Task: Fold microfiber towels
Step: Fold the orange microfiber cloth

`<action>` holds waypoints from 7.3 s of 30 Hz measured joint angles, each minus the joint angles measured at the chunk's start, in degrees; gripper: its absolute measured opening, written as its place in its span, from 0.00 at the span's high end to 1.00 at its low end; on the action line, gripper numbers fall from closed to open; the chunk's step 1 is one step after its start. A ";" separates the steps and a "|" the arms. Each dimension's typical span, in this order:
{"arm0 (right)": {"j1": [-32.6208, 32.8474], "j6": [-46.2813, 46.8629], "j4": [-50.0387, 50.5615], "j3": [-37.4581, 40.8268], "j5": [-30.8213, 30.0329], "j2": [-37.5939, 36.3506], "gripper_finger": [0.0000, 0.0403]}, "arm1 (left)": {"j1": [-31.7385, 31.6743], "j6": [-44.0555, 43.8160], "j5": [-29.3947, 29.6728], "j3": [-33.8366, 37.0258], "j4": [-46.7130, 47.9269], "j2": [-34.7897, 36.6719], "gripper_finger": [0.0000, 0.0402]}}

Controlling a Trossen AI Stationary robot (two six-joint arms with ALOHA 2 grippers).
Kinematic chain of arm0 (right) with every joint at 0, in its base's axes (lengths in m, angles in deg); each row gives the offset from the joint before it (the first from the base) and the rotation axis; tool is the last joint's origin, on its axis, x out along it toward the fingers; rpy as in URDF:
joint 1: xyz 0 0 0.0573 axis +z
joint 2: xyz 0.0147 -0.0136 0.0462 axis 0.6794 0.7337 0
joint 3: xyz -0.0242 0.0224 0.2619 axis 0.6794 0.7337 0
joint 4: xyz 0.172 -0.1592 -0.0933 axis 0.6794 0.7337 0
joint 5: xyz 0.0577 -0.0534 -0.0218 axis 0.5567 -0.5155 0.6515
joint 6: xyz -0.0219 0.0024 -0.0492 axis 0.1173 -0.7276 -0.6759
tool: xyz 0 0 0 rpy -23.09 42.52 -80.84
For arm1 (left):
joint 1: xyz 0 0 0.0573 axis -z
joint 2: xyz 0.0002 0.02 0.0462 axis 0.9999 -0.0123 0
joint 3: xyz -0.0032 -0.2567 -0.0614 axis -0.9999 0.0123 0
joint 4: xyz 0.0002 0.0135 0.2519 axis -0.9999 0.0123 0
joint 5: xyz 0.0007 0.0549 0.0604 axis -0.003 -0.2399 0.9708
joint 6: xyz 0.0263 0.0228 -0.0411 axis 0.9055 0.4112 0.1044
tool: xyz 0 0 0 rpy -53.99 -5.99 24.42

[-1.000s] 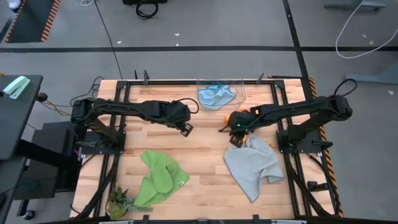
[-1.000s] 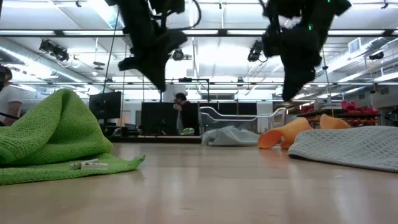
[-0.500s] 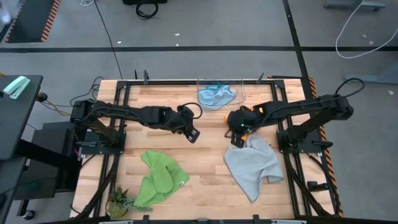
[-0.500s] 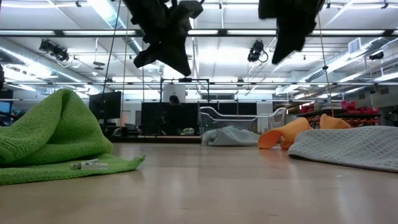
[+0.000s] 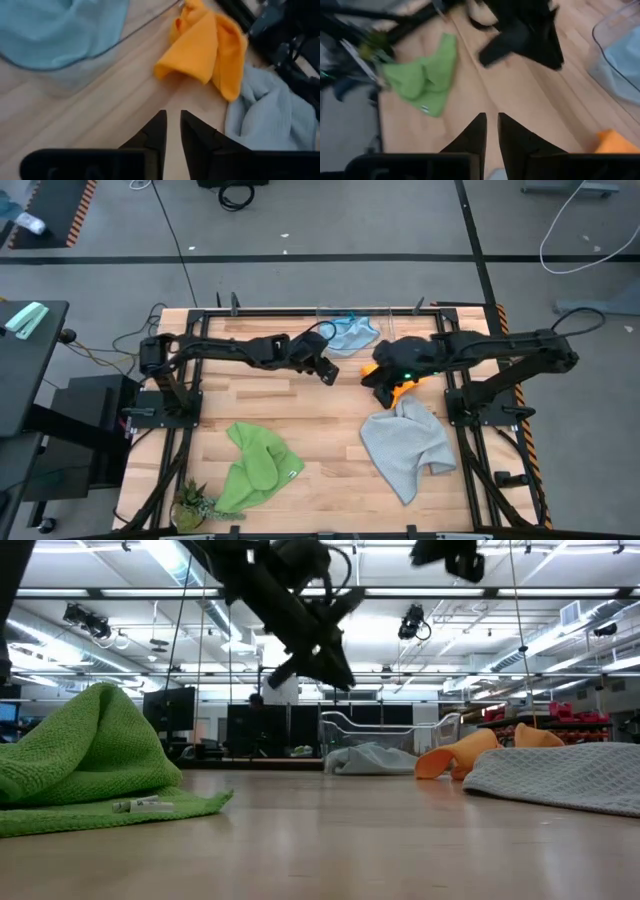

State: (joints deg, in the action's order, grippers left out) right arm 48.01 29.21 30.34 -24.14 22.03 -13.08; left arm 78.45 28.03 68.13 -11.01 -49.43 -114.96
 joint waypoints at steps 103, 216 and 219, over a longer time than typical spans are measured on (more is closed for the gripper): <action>40.68 11.39 6.25 -0.12 -18.96 -21.86 0.87 | 10.30 -22.10 10.27 -15.40 -27.01 -25.57 0.91; 40.68 16.83 16.14 -0.14 -19.57 -20.76 0.71 | 7.69 -26.93 17.04 -24.35 -18.65 -25.14 0.98; 40.68 23.03 22.59 -0.14 -22.10 -20.71 0.71 | 8.83 -22.21 18.19 -24.35 -18.25 -21.99 0.99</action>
State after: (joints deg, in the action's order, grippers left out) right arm 88.69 52.24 52.93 -24.28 -0.07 -33.79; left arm 87.29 5.82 86.32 -35.36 -67.69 -136.95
